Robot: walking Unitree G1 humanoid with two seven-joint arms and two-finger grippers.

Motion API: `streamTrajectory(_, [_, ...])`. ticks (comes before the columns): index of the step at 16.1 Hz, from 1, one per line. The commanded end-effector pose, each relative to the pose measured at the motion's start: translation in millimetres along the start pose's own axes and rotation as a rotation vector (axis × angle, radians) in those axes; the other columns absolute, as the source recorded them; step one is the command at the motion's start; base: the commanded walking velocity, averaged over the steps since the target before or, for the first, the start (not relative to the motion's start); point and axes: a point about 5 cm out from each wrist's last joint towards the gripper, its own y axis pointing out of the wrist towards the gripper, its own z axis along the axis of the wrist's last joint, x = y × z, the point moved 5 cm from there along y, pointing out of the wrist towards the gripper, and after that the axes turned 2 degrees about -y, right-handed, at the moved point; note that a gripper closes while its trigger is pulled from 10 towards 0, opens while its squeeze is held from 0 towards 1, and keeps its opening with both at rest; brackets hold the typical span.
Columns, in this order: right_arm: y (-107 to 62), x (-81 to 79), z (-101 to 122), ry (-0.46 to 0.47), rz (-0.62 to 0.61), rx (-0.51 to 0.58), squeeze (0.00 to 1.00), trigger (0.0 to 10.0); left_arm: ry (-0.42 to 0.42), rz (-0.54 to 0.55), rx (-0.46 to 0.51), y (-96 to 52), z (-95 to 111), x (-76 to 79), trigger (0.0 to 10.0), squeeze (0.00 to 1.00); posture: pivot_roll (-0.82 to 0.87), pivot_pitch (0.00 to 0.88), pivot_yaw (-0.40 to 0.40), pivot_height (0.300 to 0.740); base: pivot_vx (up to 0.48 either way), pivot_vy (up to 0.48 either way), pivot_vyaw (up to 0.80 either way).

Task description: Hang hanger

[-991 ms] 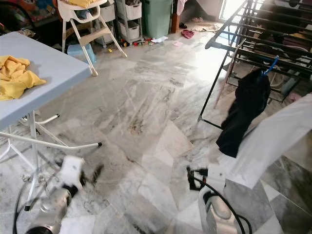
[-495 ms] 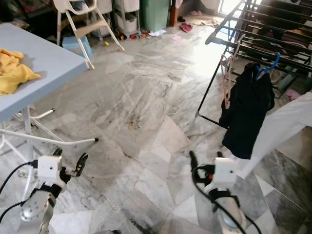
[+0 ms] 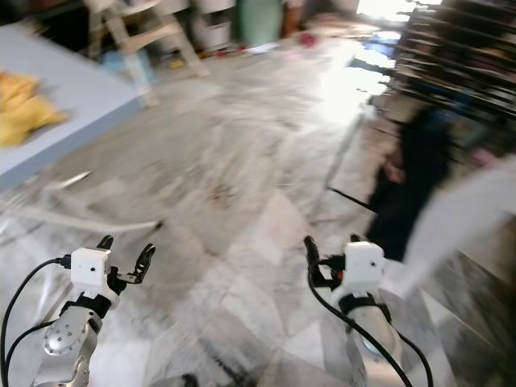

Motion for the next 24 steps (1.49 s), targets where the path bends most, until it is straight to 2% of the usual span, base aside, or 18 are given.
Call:
streamTrajectory(1, [1.8,-8.3,4.8,-0.009,0.031,0.012,0.00,10.0,-0.002,-0.001,-0.020,-3.3,-3.8,-1.0,10.0,0.00,-0.01,0.128,-0.040,0.740,0.000,0.000,0.80])
streamTrajectory(3, [2.1,-12.7,8.6,0.005,0.044,0.011,0.00,10.0,0.012,0.053,-0.022,-6.5,-3.1,-4.7,10.0,0.00,-0.01,0.139,-0.042,0.740,0.000,0.000,0.80])
streamTrajectory(9, [3.6,-16.7,12.8,0.014,0.049,0.018,0.00,10.0,0.049,0.044,-0.006,-10.4,2.8,-0.8,10.0,0.00,-0.01,0.155,-0.041,0.740,0.000,0.000,0.80])
streamTrajectory(11, [3.8,-20.2,13.9,0.016,0.067,0.017,0.00,10.0,0.039,0.043,0.008,-11.0,9.8,4.1,10.0,0.00,0.00,0.159,-0.040,0.740,0.000,0.000,0.80])
streamTrajectory(17, [7.3,-24.4,16.6,0.033,0.094,0.018,0.00,10.0,0.041,0.104,-0.005,-11.9,19.7,0.4,10.0,0.00,0.01,0.170,-0.052,0.740,0.000,0.000,0.80])
streamTrajectory(20, [11.2,-23.3,18.6,0.033,0.101,0.021,0.00,10.0,0.041,0.136,-0.001,-11.9,31.7,1.1,10.0,0.00,0.02,0.170,-0.062,0.740,0.000,0.000,0.80])
streamTrajectory(22, [12.8,-23.1,19.8,0.051,0.102,0.025,0.00,10.0,0.030,0.149,-0.019,-13.5,31.8,3.4,10.0,0.00,0.02,0.171,-0.065,0.740,0.000,0.000,0.80])
streamTrajectory(24, [14.3,-20.3,20.4,0.077,0.087,0.023,0.00,10.0,0.018,0.150,-0.035,-13.7,29.3,5.7,10.0,0.00,0.02,0.169,-0.068,0.740,0.000,0.000,0.00])
